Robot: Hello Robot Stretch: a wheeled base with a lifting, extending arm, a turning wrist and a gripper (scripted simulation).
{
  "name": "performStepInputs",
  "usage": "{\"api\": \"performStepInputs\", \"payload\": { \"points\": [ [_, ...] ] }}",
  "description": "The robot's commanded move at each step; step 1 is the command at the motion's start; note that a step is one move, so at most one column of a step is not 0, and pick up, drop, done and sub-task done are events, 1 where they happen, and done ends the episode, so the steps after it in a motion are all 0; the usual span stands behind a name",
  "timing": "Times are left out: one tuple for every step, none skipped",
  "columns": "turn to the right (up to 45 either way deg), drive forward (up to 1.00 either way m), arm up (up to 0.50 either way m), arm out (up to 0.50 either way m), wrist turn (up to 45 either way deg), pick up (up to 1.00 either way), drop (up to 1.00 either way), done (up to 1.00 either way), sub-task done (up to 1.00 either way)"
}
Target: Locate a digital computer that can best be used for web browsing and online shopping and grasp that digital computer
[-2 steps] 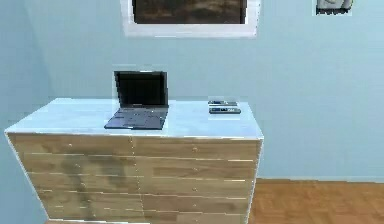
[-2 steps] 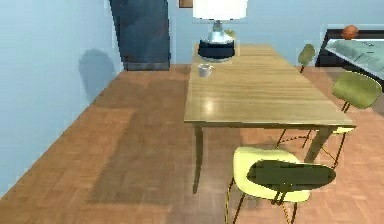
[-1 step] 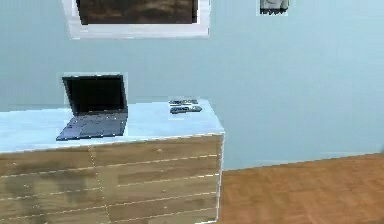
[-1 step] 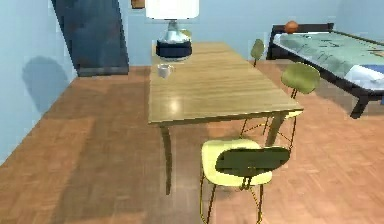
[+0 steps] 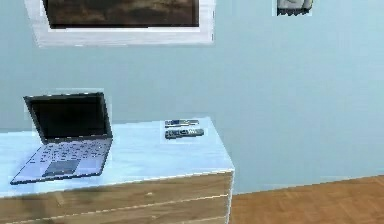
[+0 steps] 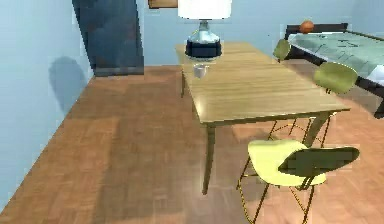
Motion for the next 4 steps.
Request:
{"api": "performStepInputs", "payload": {
  "points": [
    [-45.0,0.00,0.00,0.00,0.0,0.00,0.00,0.00,0.00],
    [-45.0,0.00,0.00,0.00,0.0,0.00,0.00,0.00,0.00],
    [-30.0,0.00,0.00,0.00,0.0,0.00,0.00,0.00,0.00],
    [0.0,0.00,0.50,0.00,0.0,0.00,0.00,0.00,0.00]
  ]
}}
